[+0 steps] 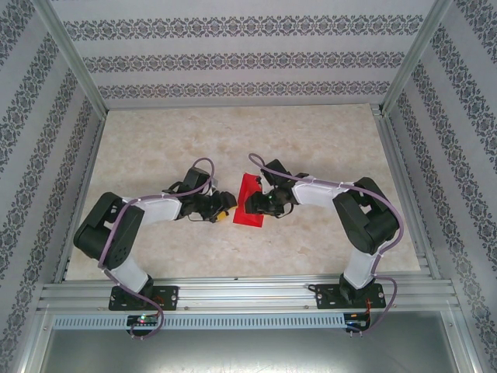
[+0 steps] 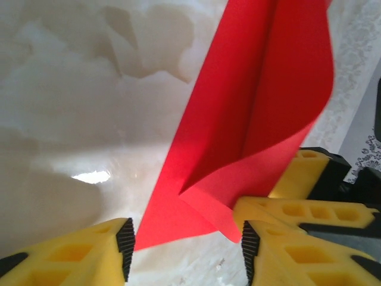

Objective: Fold a paper plane with a square sheet of paper (pick it up from the middle)
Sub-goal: Fold the triangle a second time at the center of the table.

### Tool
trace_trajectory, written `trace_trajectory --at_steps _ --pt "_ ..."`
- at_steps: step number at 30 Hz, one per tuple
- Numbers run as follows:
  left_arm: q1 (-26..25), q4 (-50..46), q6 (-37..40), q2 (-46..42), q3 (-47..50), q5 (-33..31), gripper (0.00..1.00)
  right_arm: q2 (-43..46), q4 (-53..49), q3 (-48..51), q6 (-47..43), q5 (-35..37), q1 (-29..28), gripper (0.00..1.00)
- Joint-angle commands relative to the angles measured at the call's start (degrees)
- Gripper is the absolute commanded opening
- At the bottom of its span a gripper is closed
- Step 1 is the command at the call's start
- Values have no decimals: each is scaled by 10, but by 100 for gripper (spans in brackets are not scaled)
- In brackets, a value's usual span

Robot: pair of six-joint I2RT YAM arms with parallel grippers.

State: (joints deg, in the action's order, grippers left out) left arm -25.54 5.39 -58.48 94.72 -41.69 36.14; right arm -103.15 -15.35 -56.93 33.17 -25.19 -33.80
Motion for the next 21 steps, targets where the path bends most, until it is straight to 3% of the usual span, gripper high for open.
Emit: trace_trajectory --at_steps 1,7,21 --pt "-9 54 -19 21 -15 18 47 -17 6 26 -14 -19 10 55" --pt "-17 57 -18 41 -26 21 28 -13 23 36 -14 -37 23 55" --pt "-28 9 2 79 -40 0 9 0 56 43 -11 -95 42 55"
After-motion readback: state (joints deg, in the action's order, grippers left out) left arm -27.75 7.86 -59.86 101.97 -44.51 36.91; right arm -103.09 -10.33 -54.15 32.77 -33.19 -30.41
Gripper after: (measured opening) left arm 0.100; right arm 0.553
